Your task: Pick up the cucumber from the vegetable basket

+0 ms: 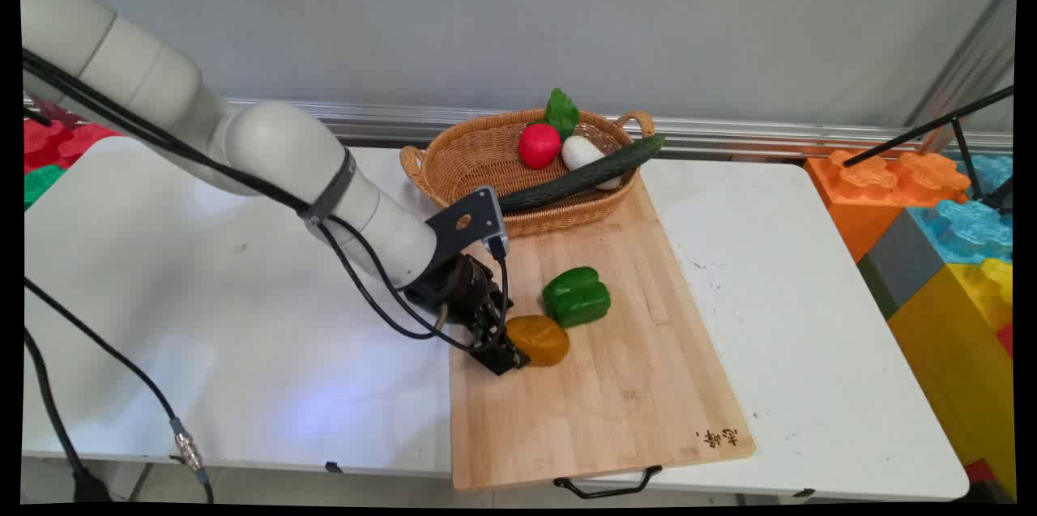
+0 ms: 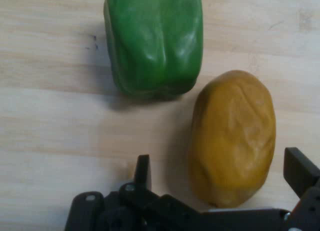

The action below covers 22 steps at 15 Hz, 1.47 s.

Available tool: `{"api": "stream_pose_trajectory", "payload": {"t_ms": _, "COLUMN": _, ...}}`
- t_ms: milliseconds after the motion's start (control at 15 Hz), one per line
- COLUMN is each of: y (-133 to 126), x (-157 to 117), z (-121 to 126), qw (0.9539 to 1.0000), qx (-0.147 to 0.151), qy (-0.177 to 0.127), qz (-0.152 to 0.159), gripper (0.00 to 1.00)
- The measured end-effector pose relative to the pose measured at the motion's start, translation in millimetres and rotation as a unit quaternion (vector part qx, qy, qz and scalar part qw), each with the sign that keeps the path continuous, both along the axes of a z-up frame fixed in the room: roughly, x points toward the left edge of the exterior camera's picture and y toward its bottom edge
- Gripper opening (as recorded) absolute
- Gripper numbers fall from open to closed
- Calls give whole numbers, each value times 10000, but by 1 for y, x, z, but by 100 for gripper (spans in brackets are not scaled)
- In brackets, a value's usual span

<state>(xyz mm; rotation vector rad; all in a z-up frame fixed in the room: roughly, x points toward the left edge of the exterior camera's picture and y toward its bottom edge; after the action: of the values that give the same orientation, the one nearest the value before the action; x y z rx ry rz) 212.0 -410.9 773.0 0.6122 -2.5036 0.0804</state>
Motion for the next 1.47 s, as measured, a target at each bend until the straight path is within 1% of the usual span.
{"api": "stream_pose_trajectory", "payload": {"t_ms": 200, "y": -5, "x": 1, "z": 20, "qw": 9999, "qx": 10, "qy": 93, "qz": -36, "gripper": 100}}
{"api": "stream_pose_trajectory", "payload": {"t_ms": 400, "y": -19, "x": 5, "z": 45, "qw": 9996, "qx": -57, "qy": 243, "qz": -91, "gripper": 100}}
{"api": "stream_pose_trajectory", "payload": {"t_ms": 600, "y": -36, "x": 17, "z": 69, "qw": 9992, "qx": -153, "qy": 327, "qz": -164, "gripper": 100}}
{"api": "stream_pose_trajectory", "payload": {"t_ms": 800, "y": -60, "x": 36, "z": 91, "qw": 9986, "qx": -343, "qy": 315, "qz": -240, "gripper": 100}}
{"api": "stream_pose_trajectory", "payload": {"t_ms": 1000, "y": -82, "x": 49, "z": 104, "qw": 9978, "qx": -534, "qy": 277, "qz": -284, "gripper": 100}}
{"api": "stream_pose_trajectory", "payload": {"t_ms": 1133, "y": -104, "x": 57, "z": 109, "qw": 9967, "qx": -721, "qy": 248, "qz": -282, "gripper": 100}}
{"api": "stream_pose_trajectory", "payload": {"t_ms": 1333, "y": -132, "x": 64, "z": 112, "qw": 9948, "qx": -962, "qy": 226, "qz": -266, "gripper": 100}}
{"api": "stream_pose_trajectory", "payload": {"t_ms": 1467, "y": -151, "x": 68, "z": 109, "qw": 9939, "qx": -1065, "qy": 176, "qz": -234, "gripper": 100}}
